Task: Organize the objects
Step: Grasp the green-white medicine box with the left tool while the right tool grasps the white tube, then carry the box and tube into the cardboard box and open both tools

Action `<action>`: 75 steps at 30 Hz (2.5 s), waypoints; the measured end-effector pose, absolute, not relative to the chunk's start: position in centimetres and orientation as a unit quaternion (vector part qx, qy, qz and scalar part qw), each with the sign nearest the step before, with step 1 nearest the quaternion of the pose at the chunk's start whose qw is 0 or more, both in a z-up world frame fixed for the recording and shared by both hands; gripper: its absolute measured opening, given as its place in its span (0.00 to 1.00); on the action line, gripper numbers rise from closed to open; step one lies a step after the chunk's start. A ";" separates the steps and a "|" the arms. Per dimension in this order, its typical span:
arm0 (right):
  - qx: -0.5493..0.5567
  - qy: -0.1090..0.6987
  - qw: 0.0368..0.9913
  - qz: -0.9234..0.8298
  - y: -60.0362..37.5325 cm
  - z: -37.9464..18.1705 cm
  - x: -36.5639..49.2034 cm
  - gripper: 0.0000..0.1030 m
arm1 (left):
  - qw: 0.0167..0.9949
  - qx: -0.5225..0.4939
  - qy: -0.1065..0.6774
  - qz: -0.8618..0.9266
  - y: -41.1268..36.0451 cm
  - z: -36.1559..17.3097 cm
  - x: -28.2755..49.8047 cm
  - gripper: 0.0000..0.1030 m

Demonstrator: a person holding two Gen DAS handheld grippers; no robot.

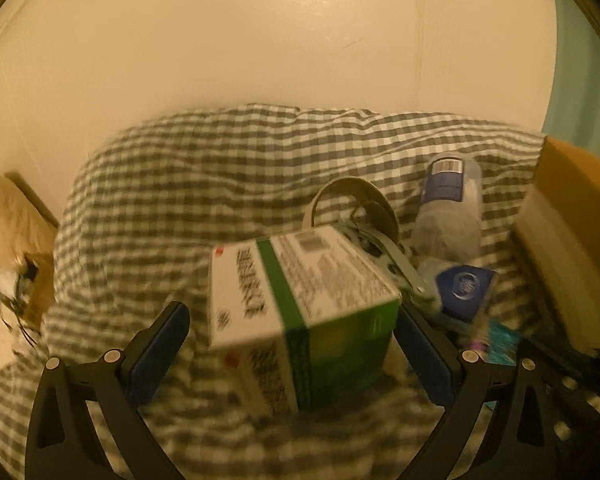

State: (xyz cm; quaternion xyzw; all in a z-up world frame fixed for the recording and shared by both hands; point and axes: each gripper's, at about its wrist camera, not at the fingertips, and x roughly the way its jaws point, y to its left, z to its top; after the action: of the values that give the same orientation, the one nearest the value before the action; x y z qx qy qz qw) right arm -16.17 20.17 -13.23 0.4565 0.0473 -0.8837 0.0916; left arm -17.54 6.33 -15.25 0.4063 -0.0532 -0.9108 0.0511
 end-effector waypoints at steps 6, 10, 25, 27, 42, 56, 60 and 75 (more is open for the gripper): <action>0.464 0.053 0.090 -0.880 19.9 -13.7 -16.5 0.05 | 0.057 0.423 -0.034 -0.904 5.3 -16.6 -18.6 0.97; 0.475 0.066 0.073 -0.874 19.4 -14.4 -16.9 0.06 | 0.034 0.414 0.008 -0.910 3.8 -15.6 -17.6 0.84; 0.513 0.094 0.069 -0.850 16.4 -17.3 -19.2 0.29 | 0.041 0.398 0.013 -0.916 -1.0 -12.3 -13.5 0.83; 0.500 0.097 0.071 -0.857 16.3 -16.5 -18.1 0.22 | 0.039 0.396 0.011 -0.917 -0.9 -11.6 -12.7 0.83; 0.376 0.084 0.116 -0.915 20.8 -2.6 -8.3 0.09 | 0.027 0.328 0.008 -0.944 1.8 -0.3 -3.3 0.83; 0.290 0.120 0.099 -0.944 30.4 8.8 -11.1 0.09 | -0.092 0.293 -0.010 -0.952 17.3 4.4 -7.4 0.82; 0.315 0.099 0.082 -0.940 33.5 6.3 -14.8 0.09 | -0.093 0.324 -0.028 -0.941 21.4 1.3 -10.7 0.82; 0.366 0.060 0.088 -0.925 38.0 -0.9 -22.1 0.10 | -0.110 0.334 -0.047 -0.935 27.5 -3.6 -17.0 0.83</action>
State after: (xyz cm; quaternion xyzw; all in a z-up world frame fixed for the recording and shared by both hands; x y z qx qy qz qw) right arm -22.10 37.96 -0.93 0.3655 0.0597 -0.9247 0.0877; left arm -17.02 27.46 -3.61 0.3341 -0.0473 -0.9349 -0.1099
